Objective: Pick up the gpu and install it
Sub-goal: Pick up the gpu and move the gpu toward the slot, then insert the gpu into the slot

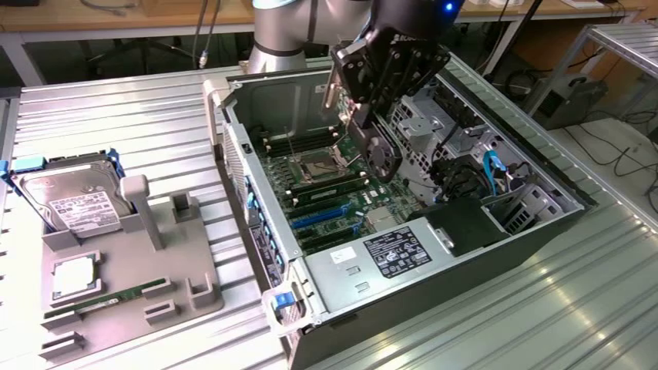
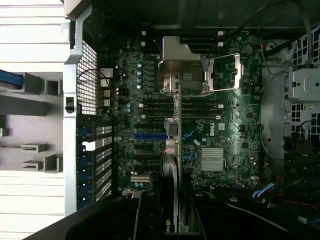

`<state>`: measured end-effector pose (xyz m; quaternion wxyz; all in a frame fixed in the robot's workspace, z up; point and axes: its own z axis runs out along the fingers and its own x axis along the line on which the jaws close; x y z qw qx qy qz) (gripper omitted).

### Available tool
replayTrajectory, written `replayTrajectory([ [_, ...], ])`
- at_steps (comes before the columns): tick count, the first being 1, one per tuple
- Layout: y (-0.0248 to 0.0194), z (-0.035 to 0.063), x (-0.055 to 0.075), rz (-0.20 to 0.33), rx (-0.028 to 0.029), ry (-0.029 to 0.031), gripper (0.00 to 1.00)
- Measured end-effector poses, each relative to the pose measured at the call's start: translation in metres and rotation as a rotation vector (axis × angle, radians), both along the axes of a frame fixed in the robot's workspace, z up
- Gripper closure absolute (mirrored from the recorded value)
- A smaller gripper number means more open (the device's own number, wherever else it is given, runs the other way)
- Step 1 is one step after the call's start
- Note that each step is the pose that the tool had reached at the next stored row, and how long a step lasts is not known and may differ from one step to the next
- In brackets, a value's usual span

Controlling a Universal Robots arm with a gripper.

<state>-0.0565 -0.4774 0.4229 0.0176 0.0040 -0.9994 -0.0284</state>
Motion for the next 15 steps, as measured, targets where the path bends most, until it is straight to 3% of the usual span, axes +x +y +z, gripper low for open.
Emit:
replayTrajectory([
  [2,0.0009,-0.0068,0.0063,0.000,0.0003,-0.0002,0.74],
  [15,0.0009,-0.0072,0.0065,0.000,-0.0004,0.0001,0.74],
])
